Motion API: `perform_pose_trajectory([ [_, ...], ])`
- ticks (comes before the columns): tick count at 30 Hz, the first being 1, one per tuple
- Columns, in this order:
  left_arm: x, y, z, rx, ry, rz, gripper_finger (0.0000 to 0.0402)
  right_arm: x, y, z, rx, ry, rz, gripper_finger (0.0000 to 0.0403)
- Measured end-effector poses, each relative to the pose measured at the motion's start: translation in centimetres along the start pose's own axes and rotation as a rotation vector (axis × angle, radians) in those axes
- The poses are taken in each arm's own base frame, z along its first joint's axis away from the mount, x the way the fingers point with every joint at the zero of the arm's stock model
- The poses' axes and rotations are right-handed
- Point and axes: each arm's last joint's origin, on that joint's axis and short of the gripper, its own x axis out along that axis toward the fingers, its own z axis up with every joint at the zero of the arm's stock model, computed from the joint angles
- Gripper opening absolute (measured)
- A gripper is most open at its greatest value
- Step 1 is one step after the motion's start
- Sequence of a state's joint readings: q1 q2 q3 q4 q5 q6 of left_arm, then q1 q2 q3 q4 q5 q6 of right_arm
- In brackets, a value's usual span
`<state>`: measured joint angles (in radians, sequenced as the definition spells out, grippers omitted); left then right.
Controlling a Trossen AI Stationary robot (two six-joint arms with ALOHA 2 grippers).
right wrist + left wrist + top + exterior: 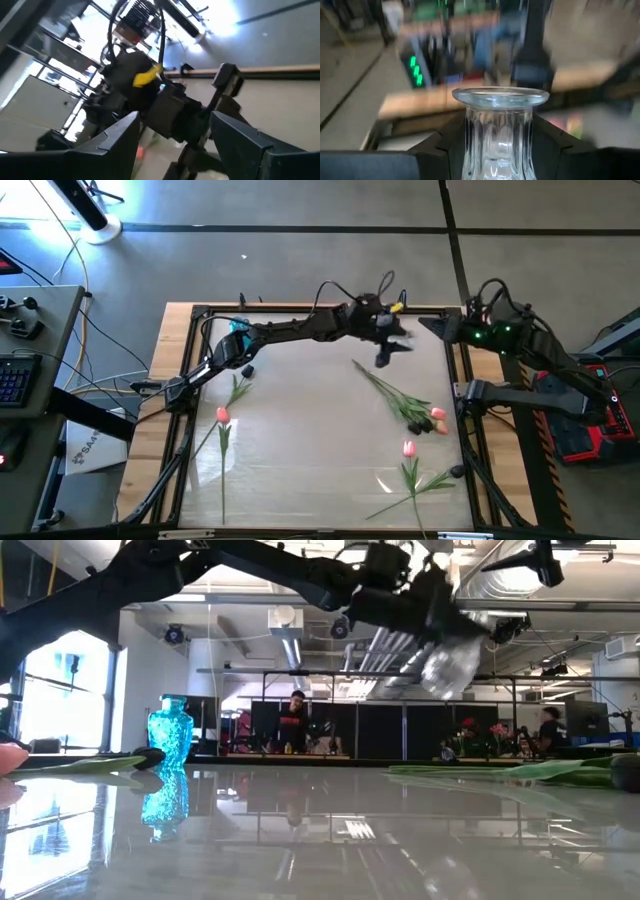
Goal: Sort flowers into vase by color
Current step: Adjust the transparent vase
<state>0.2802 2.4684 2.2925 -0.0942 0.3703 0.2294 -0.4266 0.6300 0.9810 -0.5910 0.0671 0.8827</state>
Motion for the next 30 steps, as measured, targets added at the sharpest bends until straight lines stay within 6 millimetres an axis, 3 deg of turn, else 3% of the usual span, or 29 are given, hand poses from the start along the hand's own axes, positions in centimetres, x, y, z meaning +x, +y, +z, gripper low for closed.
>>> perform_pose_trajectory([
  [4, 1.0, 0.8, 0.1, -0.008, -0.260, -0.016, 0.0149, 0.0, 0.3, 0.2, -0.026, -0.006, 0.046, 0.0232],
  [10, 3.5, 1.7, -5.3, -0.132, -0.467, 0.015, 0.0150, -0.2, 0.4, 0.1, -0.051, 0.027, 0.073, 0.0232],
  [15, 4.5, 1.8, -8.1, -0.173, -0.489, 0.093, 0.0150, -0.4, 0.1, -0.2, -0.048, 0.051, 0.051, 0.0232],
  [25, 6.3, 0.0, -10.5, -0.154, -0.413, 0.270, 0.0150, -0.4, 0.0, -0.3, -0.027, 0.078, 0.048, 0.0232],
  [30, 7.3, -0.9, -12.7, -0.182, -0.366, 0.307, 0.0150, -0.5, 0.0, -0.4, -0.013, 0.097, 0.057, 0.0232],
])
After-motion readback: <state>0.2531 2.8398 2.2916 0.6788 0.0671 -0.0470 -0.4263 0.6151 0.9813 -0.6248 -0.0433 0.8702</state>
